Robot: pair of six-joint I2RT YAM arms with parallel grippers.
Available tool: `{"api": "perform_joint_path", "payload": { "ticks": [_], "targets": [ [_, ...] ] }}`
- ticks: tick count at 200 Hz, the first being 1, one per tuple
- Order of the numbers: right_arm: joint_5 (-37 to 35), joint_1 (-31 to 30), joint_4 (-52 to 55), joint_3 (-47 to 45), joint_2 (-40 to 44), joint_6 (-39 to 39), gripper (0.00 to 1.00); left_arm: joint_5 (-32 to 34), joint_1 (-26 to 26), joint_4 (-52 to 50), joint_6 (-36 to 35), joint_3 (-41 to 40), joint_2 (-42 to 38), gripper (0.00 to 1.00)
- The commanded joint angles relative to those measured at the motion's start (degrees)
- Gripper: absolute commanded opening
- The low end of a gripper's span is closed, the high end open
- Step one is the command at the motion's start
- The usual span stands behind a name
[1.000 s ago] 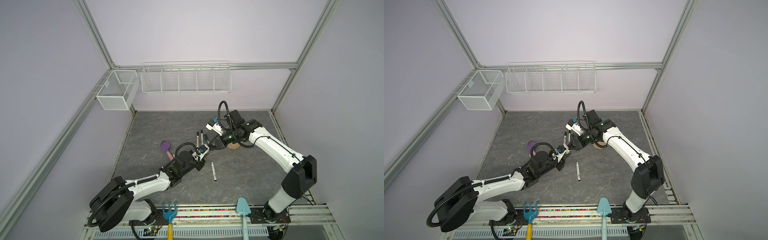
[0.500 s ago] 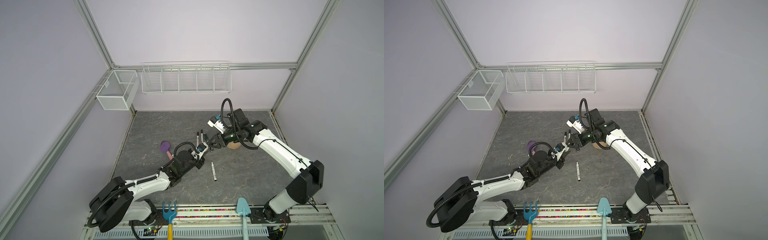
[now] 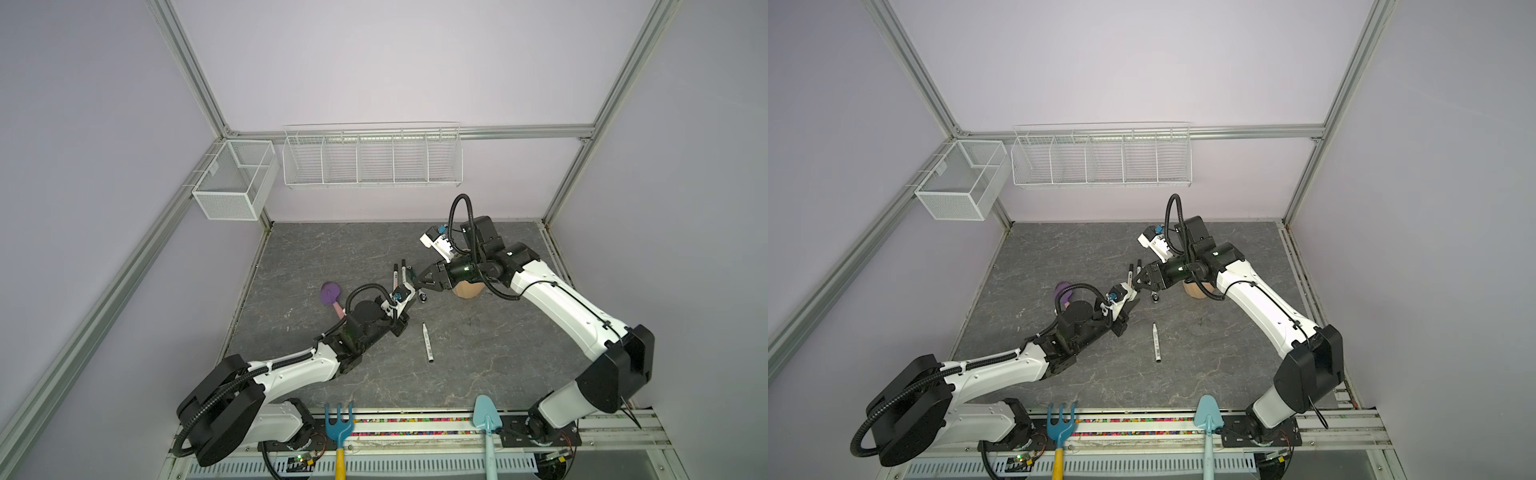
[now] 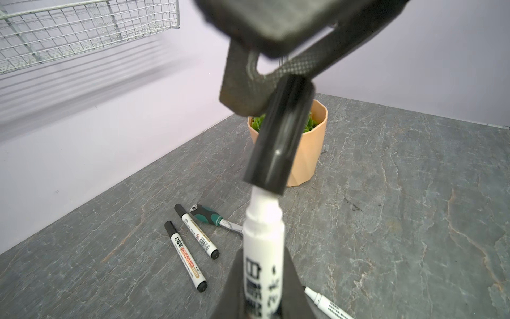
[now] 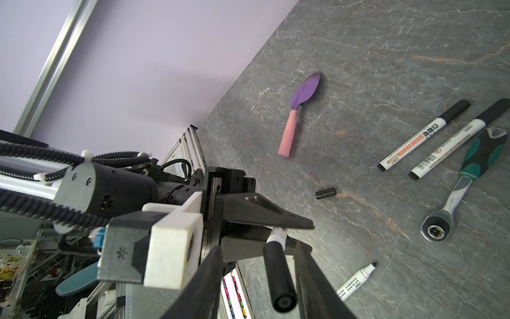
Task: Insert pens into pen caps
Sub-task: Put on the pen cap to the pen.
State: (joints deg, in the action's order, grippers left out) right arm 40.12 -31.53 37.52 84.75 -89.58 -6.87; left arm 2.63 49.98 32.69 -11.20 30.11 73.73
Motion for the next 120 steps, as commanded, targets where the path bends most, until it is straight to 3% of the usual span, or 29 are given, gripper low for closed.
{"api": "perform_joint_path", "payload": {
  "ticks": [1, 120],
  "targets": [
    [1.2, 0.1, -1.1, -1.0, 0.6, -0.6, 0.44, 0.6, -0.2, 1.6, 0.3, 0.7, -1.1, 0.00],
    [1.8, -3.3, -2.8, -0.2, -1.5, -1.8, 0.39, 0.4, -0.2, 1.3, 0.3, 0.7, -0.8, 0.00]
  ]
}}
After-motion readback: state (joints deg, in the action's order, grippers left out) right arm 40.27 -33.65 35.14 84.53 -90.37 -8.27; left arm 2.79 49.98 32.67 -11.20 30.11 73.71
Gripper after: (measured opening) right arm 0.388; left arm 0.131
